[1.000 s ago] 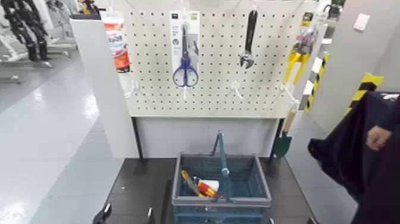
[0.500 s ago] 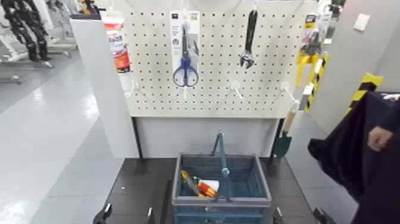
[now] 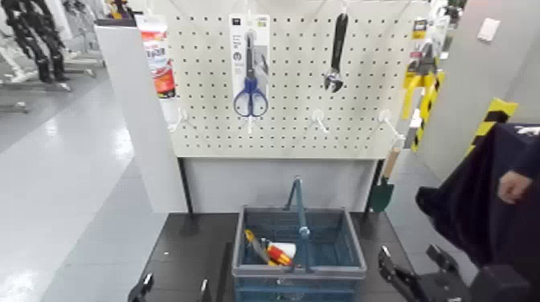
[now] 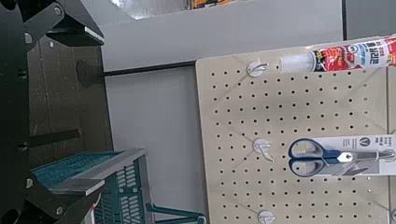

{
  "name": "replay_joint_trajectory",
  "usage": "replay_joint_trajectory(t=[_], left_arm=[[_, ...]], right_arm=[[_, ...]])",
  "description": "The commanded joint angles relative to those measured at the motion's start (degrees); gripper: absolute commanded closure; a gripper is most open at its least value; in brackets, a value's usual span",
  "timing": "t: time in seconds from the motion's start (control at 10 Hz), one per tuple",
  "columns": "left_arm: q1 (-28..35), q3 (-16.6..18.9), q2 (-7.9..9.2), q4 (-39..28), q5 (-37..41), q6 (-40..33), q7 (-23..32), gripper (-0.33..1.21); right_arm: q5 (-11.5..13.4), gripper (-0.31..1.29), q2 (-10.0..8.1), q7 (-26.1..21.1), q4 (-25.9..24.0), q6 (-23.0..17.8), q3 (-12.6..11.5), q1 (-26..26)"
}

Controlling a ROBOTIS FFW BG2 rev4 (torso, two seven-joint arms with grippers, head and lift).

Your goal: Put the yellow pliers into the crate.

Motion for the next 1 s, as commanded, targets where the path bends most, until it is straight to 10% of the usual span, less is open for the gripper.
replay_joint_trajectory(t=[0.1, 1.0], left_arm=[[-0.38, -0.23, -0.01, 0.0, 0.0, 0.41, -0.36, 0.22], [-1.96, -0.93, 0.6, 0.44, 0.88, 1.02, -1.32, 0.22]], right_arm=[[0.02, 0.17, 0.53, 0.73, 0.0, 1.73, -1.9, -3.84], [-2.53, 0.19, -4.04, 8.73, 3.69, 10.6, -6.91, -18.95]])
